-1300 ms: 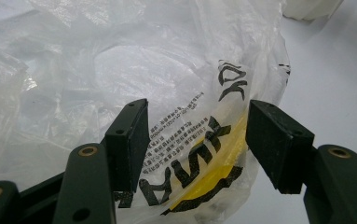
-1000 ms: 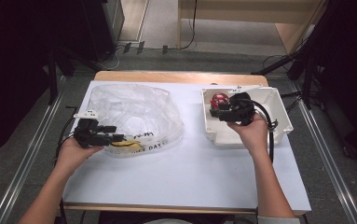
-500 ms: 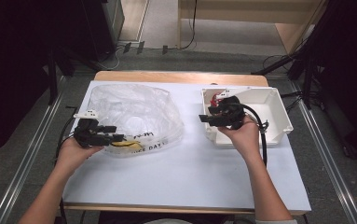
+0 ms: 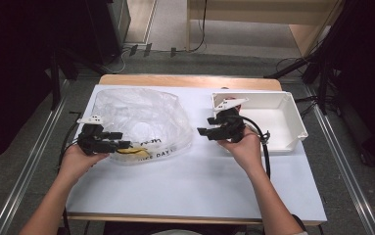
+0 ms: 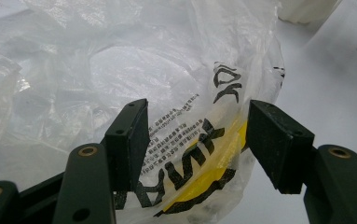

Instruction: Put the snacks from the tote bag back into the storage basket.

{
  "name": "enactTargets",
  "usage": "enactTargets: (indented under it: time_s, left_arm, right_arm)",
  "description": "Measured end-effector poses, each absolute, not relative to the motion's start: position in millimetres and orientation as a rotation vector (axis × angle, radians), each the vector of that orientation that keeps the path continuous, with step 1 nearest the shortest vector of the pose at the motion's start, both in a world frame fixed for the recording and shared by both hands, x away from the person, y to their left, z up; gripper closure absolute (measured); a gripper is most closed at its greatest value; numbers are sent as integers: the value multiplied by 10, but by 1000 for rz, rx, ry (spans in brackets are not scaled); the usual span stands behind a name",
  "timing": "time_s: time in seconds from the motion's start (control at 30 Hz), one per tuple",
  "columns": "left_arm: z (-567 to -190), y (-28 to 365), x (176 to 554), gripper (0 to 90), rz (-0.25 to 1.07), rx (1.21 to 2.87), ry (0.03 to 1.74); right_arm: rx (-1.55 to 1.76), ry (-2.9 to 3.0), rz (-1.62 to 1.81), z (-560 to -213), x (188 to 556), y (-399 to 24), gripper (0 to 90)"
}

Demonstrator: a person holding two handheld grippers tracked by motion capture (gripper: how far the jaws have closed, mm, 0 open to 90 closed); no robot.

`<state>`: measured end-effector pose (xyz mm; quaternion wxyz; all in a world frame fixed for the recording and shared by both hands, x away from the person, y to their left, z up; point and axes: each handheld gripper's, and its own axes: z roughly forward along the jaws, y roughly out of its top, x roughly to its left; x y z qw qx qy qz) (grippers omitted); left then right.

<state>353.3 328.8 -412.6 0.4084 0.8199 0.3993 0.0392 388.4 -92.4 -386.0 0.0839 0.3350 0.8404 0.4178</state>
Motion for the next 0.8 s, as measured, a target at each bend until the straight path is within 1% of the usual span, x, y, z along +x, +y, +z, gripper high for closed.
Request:
enactTargets:
  time_s: [0.4, 0.8]
  left_arm:
    - [-4127, 3264, 3529, 405, 92, 2071, 1001]
    - [-4127, 3249, 3524, 406, 88, 2074, 996]
  right_arm:
    - [979, 2478, 1293, -3932, 3788, -786, 427]
    - [942, 2521, 1266, -4020, 3717, -593, 423]
